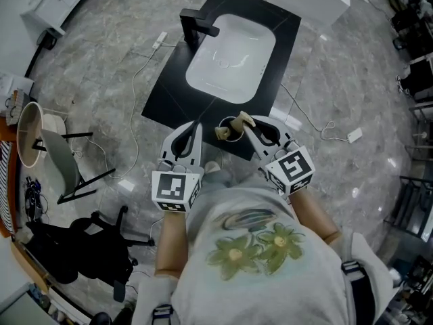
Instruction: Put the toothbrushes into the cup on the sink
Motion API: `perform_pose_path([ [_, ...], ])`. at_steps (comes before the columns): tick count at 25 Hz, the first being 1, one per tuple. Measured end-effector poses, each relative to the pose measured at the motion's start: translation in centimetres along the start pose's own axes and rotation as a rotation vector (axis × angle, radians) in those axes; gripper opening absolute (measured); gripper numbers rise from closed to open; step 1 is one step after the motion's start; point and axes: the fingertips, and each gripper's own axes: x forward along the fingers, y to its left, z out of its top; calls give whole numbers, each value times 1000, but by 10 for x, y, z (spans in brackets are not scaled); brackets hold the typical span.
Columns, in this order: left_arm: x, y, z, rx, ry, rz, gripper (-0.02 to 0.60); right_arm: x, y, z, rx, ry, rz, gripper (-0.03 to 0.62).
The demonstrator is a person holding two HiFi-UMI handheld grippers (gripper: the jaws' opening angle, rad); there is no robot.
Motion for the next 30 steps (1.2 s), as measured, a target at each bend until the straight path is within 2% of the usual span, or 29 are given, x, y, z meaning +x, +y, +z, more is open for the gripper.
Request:
perform_pose_path([
  [21, 15, 4, -13, 10, 30, -122, 18, 13, -5, -26, 48, 45, -100, 58],
  [30, 17, 6, -18, 14, 42, -151, 18, 17, -5, -38, 68, 73, -123, 58],
])
